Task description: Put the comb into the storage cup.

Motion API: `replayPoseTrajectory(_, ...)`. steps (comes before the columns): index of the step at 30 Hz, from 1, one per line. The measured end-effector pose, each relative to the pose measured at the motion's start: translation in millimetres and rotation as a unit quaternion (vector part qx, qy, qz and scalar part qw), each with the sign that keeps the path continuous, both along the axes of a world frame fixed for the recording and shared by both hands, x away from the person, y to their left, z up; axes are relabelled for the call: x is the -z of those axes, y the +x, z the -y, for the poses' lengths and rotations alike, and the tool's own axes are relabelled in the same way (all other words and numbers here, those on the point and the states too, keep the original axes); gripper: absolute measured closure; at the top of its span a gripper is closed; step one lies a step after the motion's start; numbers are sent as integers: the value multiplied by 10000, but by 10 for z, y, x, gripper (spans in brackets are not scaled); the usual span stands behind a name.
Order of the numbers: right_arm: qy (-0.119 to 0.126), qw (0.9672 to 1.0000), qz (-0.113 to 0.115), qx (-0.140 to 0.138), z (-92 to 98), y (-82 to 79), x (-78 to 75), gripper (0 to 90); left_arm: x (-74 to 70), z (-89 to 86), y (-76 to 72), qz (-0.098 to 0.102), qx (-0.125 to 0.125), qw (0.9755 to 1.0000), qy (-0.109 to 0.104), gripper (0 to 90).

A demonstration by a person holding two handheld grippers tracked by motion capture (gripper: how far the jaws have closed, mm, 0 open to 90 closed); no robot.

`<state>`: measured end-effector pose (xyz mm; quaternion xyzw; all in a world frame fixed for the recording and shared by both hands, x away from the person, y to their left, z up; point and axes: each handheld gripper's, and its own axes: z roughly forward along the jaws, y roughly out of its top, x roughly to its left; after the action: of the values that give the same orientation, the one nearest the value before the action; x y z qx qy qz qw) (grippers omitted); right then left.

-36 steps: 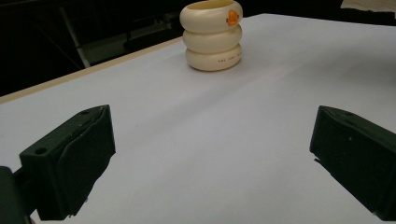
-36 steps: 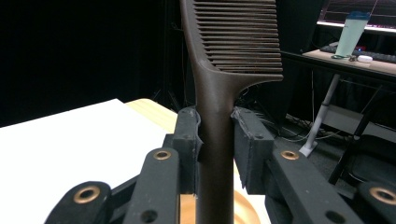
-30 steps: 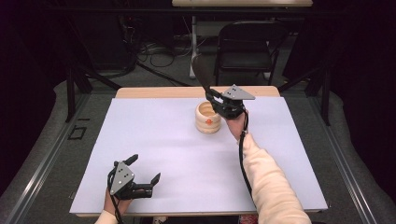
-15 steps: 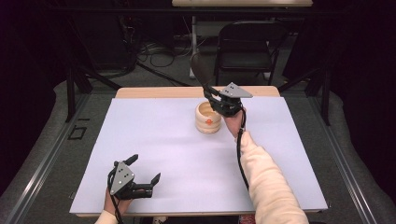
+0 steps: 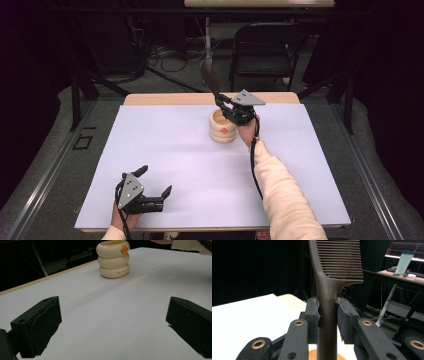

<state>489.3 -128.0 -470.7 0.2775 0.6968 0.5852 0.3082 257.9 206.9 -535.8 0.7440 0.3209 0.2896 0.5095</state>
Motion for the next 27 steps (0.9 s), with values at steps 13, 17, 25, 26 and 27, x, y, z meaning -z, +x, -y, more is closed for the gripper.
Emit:
replayPoseTrajectory(13, -96, 9999, -68, -71, -31, 56, 128, 724, -1, -2, -2, 6, 11, 10000, -18, 2)
replayPoseTrajectory(17, -113, 9998, -83, -113, -34, 60, 162, 724, -1, -1, -2, 6, 7, 10000, -14, 2)
replayPoseTrajectory(25, -181, 9996, -176, -108, -21, 74, 245, 724, -2, -1, -3, 11, 8, 10000, -21, 2)
replayPoseTrajectory(26, -211, 9995, -196, -117, -17, 79, 260, 724, -2, -2, -3, 12, 13, 10000, -24, 2)
replayPoseTrajectory(27, -211, 9995, -196, -117, -17, 79, 260, 724, -2, -1, -2, 16, 15, 10000, -20, 2)
